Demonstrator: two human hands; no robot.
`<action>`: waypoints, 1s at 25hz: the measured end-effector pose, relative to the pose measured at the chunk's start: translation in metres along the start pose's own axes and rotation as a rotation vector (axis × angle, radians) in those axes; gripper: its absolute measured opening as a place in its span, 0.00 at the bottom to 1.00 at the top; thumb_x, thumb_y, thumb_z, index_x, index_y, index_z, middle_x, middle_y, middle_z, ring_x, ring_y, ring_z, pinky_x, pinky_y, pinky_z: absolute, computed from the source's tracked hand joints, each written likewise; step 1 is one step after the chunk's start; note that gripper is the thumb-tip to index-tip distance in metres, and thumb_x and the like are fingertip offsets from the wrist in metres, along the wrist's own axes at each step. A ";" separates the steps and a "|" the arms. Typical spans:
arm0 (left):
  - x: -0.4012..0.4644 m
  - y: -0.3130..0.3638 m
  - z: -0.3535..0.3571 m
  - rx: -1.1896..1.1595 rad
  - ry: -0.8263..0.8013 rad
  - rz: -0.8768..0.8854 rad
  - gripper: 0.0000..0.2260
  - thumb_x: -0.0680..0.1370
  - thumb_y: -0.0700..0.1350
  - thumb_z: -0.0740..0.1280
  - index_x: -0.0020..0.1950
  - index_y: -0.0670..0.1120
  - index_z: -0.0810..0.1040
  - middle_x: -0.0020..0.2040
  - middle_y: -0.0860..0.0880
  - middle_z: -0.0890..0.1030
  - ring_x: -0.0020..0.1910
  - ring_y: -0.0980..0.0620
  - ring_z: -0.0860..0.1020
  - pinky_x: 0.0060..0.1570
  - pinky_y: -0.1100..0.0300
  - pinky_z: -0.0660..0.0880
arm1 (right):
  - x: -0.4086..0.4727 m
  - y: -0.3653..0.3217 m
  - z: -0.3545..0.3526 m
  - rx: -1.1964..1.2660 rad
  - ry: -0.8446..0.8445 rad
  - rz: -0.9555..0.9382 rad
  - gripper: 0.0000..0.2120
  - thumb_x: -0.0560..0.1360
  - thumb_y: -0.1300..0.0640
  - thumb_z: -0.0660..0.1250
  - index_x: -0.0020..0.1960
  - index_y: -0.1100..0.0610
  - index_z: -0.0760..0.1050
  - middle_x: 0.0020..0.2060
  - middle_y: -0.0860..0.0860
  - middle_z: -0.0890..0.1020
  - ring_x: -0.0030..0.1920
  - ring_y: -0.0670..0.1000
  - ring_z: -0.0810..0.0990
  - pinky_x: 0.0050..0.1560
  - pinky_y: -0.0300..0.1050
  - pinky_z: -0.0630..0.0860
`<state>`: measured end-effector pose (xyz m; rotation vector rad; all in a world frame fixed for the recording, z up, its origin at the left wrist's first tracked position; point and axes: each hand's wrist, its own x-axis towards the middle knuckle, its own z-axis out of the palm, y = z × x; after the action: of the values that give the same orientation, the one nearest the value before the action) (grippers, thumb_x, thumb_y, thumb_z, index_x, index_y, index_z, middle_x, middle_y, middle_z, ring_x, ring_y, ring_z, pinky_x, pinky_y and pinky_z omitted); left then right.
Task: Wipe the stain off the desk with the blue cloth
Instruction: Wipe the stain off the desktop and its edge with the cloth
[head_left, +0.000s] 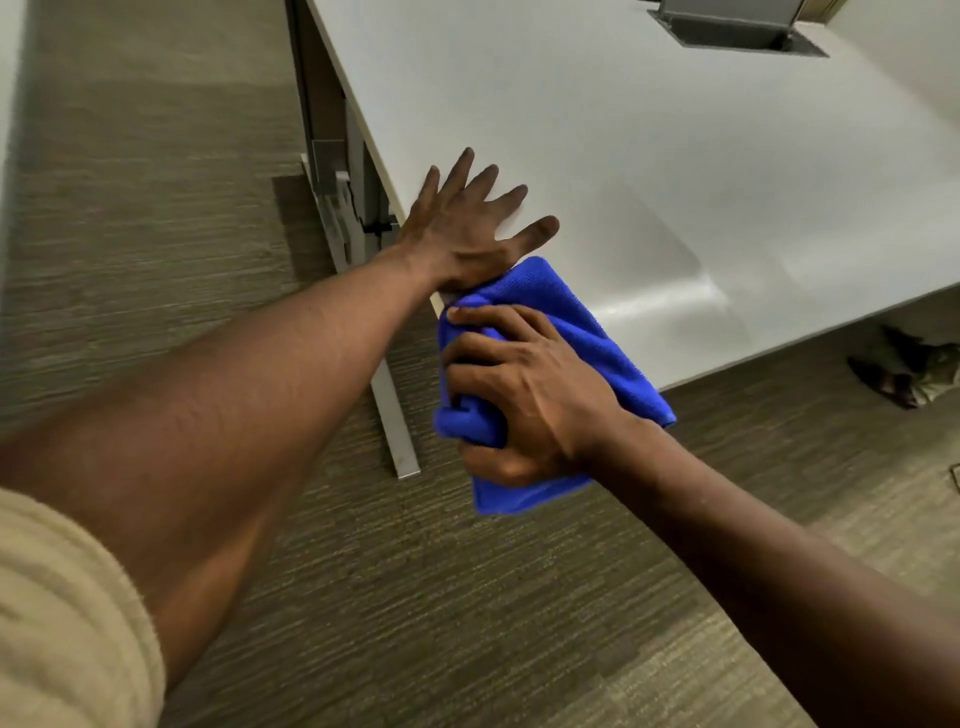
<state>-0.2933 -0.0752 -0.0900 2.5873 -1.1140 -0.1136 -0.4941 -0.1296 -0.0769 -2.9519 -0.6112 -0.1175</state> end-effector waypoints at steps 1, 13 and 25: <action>0.000 0.000 0.000 0.006 -0.006 0.001 0.46 0.70 0.78 0.36 0.82 0.57 0.57 0.84 0.47 0.54 0.84 0.46 0.42 0.80 0.40 0.42 | -0.003 -0.004 0.002 -0.006 0.017 -0.028 0.15 0.67 0.38 0.68 0.45 0.49 0.79 0.52 0.45 0.82 0.69 0.55 0.74 0.71 0.58 0.66; -0.001 -0.002 -0.003 -0.057 0.022 -0.014 0.38 0.78 0.74 0.43 0.82 0.56 0.59 0.84 0.48 0.57 0.84 0.46 0.46 0.81 0.41 0.44 | 0.001 -0.003 0.002 -0.034 -0.070 0.024 0.19 0.74 0.34 0.65 0.53 0.47 0.79 0.63 0.44 0.80 0.79 0.52 0.65 0.78 0.55 0.60; 0.002 -0.002 0.001 -0.071 0.036 -0.022 0.41 0.75 0.75 0.40 0.82 0.56 0.60 0.83 0.49 0.60 0.83 0.45 0.48 0.80 0.41 0.46 | 0.010 -0.001 0.000 0.000 -0.079 0.007 0.18 0.77 0.34 0.64 0.50 0.46 0.82 0.57 0.42 0.83 0.73 0.49 0.70 0.72 0.55 0.62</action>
<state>-0.2913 -0.0756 -0.0918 2.5299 -1.0494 -0.1087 -0.4852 -0.1248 -0.0753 -2.9700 -0.6113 0.0004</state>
